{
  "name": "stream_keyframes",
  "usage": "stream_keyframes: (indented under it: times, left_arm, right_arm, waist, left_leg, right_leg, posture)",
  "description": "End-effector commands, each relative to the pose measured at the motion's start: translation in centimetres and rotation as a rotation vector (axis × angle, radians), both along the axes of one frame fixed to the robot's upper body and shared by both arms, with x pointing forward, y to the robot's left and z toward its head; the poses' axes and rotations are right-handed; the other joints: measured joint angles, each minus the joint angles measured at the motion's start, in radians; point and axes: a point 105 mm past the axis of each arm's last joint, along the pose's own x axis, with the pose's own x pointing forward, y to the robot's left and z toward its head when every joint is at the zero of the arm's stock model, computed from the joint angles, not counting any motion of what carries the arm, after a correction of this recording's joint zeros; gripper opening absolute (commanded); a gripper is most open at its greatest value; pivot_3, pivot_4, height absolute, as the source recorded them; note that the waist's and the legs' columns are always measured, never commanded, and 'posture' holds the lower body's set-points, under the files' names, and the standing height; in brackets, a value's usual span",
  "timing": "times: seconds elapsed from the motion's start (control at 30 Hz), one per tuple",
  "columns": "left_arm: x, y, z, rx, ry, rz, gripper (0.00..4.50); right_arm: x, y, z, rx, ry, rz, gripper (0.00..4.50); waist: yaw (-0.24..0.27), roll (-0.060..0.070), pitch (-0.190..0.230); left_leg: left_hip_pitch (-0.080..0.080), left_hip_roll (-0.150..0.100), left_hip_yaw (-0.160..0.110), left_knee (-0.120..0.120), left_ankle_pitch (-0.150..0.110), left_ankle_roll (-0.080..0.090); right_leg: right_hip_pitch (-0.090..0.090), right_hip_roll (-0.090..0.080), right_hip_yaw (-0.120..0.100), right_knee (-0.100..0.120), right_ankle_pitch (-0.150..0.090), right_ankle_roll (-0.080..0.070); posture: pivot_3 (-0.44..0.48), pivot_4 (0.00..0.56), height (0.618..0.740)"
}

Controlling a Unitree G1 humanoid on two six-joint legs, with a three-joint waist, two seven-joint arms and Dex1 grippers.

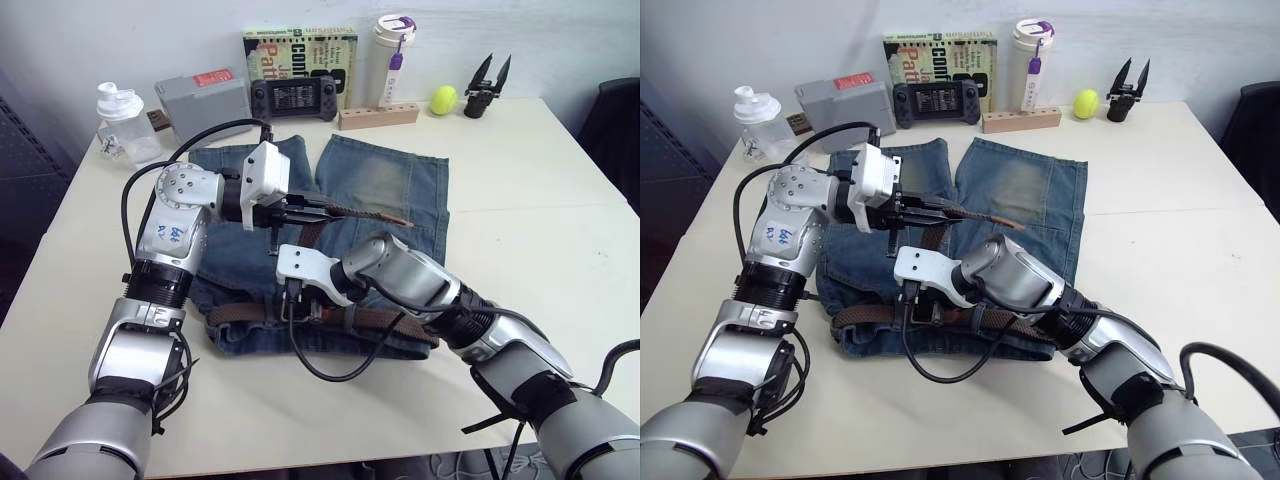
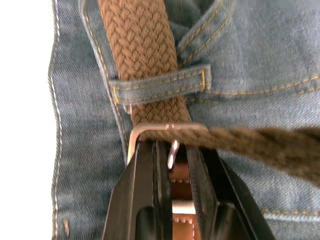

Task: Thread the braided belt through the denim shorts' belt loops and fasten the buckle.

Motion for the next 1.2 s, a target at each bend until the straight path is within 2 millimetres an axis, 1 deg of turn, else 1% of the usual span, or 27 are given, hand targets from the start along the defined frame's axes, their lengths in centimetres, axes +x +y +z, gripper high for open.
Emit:
stream_keyframes:
  times: [0.03, 0.1, 0.13, 0.2, 0.3, 0.33, 0.43, 0.47, 0.5, 0.57, 0.7, 0.77, 0.87, 0.93, 1.0, 1.03, 1.07, 1.13, 1.2]
  left_arm:
    - [-4.0, -5.4, 7.9, -0.229, -0.246, -0.206, 0.0]
    - [-4.0, -5.5, 7.9, -0.237, -0.242, -0.2, 0.0]
    - [-3.8, -5.2, 7.7, -0.238, -0.237, -0.182, 0.0]
    - [-3.2, -4.2, 7.1, -0.24, -0.215, -0.131, 0.0]
    - [-1.6, -0.5, 4.8, -0.228, -0.165, 0.032, 0.0]
    - [-1.1, 1.3, 3.4, -0.212, -0.143, 0.109, 0.0]
    - [-0.8, 4.4, 1.2, -0.185, -0.103, 0.241, 0.0]
    - [-0.9, 5.9, 0.1, -0.176, -0.084, 0.306, 0.0]
    - [-1.1, 7.0, -0.6, -0.167, -0.072, 0.349, 0.0]
    - [-1.7, 8.9, -1.9, -0.151, -0.051, 0.435, 0.0]
    - [-3.0, 10.3, -3.8, -0.099, -0.032, 0.507, 0.0]
    - [-3.3, 10.6, -4.4, -0.078, -0.027, 0.527, 0.0]
    - [-3.9, 11.2, -5.5, -0.046, -0.012, 0.551, 0.0]
    - [-4.2, 11.2, -5.9, -0.028, -0.011, 0.552, 0.0]
    - [-4.3, 11.2, -6.0, -0.024, -0.009, 0.555, 0.0]
    - [-4.4, 11.1, -6.0, -0.024, -0.008, 0.556, 0.0]
    - [-4.4, 11.1, -6.0, -0.029, -0.007, 0.556, 0.0]
    - [-4.3, 11.0, -5.9, -0.047, -0.001, 0.558, 0.0]
    - [-4.2, 11.0, -5.5, -0.066, -0.002, 0.561, 0.0]
  right_arm:
    - [-4.2, -0.3, -8.2, -0.214, 0.22, 0.049, 0.86]
    - [-4.2, -0.3, -8.3, -0.215, 0.221, 0.046, 0.86]
    - [-4.1, -0.3, -8.3, -0.212, 0.219, 0.042, 0.86]
    - [-3.8, -0.2, -8.1, -0.194, 0.206, 0.025, 0.86]
    - [-2.8, -0.2, -6.6, -0.098, 0.143, -0.041, 0.86]
    - [-2.3, -0.2, -5.6, -0.042, 0.1, -0.066, 0.86]
    - [-1.6, -0.2, -3.5, 0.084, 0.029, -0.139, 0.86]
    - [-1.4, -0.4, -2.1, 0.153, -0.018, -0.164, 0.86]
    - [-1.2, -0.6, -1.0, 0.199, -0.053, -0.182, 0.86]
    - [-1.4, -1.1, 1.7, 0.323, -0.123, -0.195, 0.86]
    - [-2.1, -1.9, 4.8, 0.474, -0.178, -0.222, 0.86]
    - [-2.4, -2.1, 5.7, 0.527, -0.182, -0.235, 0.86]
    - [-2.9, -3.0, 7.9, 0.62, -0.229, -0.247, 0.86]
    - [-3.4, -3.4, 8.1, 0.633, -0.24, -0.244, 0.86]
    - [-4.1, -4.3, 6.9, 0.566, -0.296, -0.227, 1.39]
    - [-4.4, -4.5, 6.6, 0.547, -0.312, -0.221, 1.56]
    - [-4.5, -4.8, 5.8, 0.514, -0.34, -0.213, 2.03]
    - [-4.6, -5.2, 4.3, 0.434, -0.404, -0.192, 2.79]
    - [-4.6, -5.5, 3.2, 0.386, -0.465, -0.175, 3.73]
  waist:
    - [0.006, 0.0, 0.0]
    - [0.014, -0.003, -0.002]
    - [0.004, -0.004, -0.002]
    - [-0.014, 0.0, -0.002]
    - [-0.022, 0.004, -0.003]
    - [-0.024, 0.004, -0.003]
    - [-0.023, 0.004, -0.004]
    - [-0.023, 0.004, -0.004]
    - [-0.023, 0.004, -0.004]
    - [-0.019, 0.004, -0.003]
    - [-0.011, -0.002, 0.003]
    - [-0.009, -0.002, 0.004]
    - [-0.005, -0.002, 0.004]
    - [-0.003, -0.001, 0.004]
    - [0.005, -0.001, 0.004]
    - [0.008, -0.001, 0.004]
    - [0.008, -0.002, 0.004]
    - [0.005, -0.002, 0.005]
    - [0.004, -0.002, 0.005]
  left_leg:
    - [0.0, 0.0, 0.0, 0.0, 0.0, 0.0]
    - [-0.001, 0.0, -0.001, 0.001, 0.0, 0.0]
    - [-0.001, 0.0, -0.003, 0.002, 0.0, 0.0]
    - [-0.001, 0.0, 0.001, 0.001, 0.0, 0.0]
    - [0.0, 0.001, 0.0, -0.004, 0.0, 0.0]
    - [0.0, 0.002, -0.001, -0.004, 0.0, 0.0]
    - [0.0, 0.001, -0.008, -0.003, 0.0, 0.0]
    - [0.0, 0.001, -0.01, -0.003, 0.0, 0.0]
    - [0.0, 0.001, -0.01, -0.003, 0.0, 0.0]
    - [0.0, 0.001, -0.01, -0.003, 0.0, 0.0]
    - [-0.006, 0.0, -0.013, -0.002, 0.0, 0.0]
    - [-0.007, 0.0, -0.014, -0.002, 0.0, 0.0]
    - [-0.006, 0.001, -0.013, -0.002, 0.0, 0.0]
    - [-0.006, 0.001, -0.013, -0.002, 0.0, 0.0]
    - [-0.006, 0.001, -0.013, -0.003, 0.0, 0.0]
    - [-0.006, 0.0, -0.013, -0.003, 0.0, 0.0]
    - [-0.006, 0.0, -0.013, -0.003, 0.0, 0.0]
    - [-0.007, 0.0, -0.012, -0.003, 0.0, 0.0]
    - [-0.005, 0.0, -0.01, -0.003, 0.0, 0.0]
  right_leg:
    - [0.0, 0.0, 0.0, 0.0, 0.0, 0.0]
    - [0.001, 0.0, -0.001, 0.0, 0.0, 0.0]
    - [0.001, 0.0, -0.001, 0.0, 0.0, 0.0]
    - [-0.001, 0.001, 0.001, 0.0, 0.0, 0.0]
    - [-0.002, 0.002, 0.0, 0.001, 0.0, -0.001]
    - [-0.002, 0.002, 0.0, 0.001, -0.001, -0.001]
    - [-0.002, 0.001, 0.0, 0.001, 0.0, -0.001]
    - [-0.002, 0.001, 0.0, 0.001, 0.0, -0.001]
    - [-0.002, 0.001, 0.0, 0.001, 0.0, -0.001]
    - [-0.002, 0.0, 0.001, 0.0, 0.0, -0.001]
    - [-0.004, 0.0, -0.001, -0.001, 0.0, -0.001]
    - [-0.005, 0.0, 0.0, -0.001, 0.0, 0.0]
    - [-0.005, 0.001, 0.0, -0.001, 0.0, 0.0]
    - [-0.005, 0.001, 0.0, -0.001, 0.0, -0.001]
    - [-0.005, 0.001, 0.0, -0.001, 0.0, -0.001]
    - [-0.005, 0.001, 0.0, -0.001, 0.0, -0.001]
    - [-0.004, 0.001, 0.0, -0.001, 0.0, -0.001]
    - [-0.005, 0.001, 0.001, -0.003, 0.0, -0.001]
    - [-0.005, 0.001, 0.001, -0.003, 0.0, 0.0]
  posture:
    - [0.0, 0.15, 0.726]
    - [0.0, 0.15, 0.726]
    - [0.0, 0.15, 0.726]
    - [0.0, 0.15, 0.726]
    - [0.0, 0.15, 0.726]
    - [0.0, 0.15, 0.726]
    - [0.0, 0.15, 0.726]
    - [0.0, 0.15, 0.726]
    - [0.0, 0.15, 0.726]
    - [0.0, 0.15, 0.726]
    - [0.0, 0.15, 0.726]
    - [0.0, 0.15, 0.726]
    - [0.0, 0.15, 0.726]
    - [0.0, 0.15, 0.726]
    - [0.0, 0.15, 0.726]
    - [0.0, 0.15, 0.726]
    - [0.0, 0.15, 0.726]
    - [0.0, 0.15, 0.726]
    - [0.0, 0.15, 0.726]
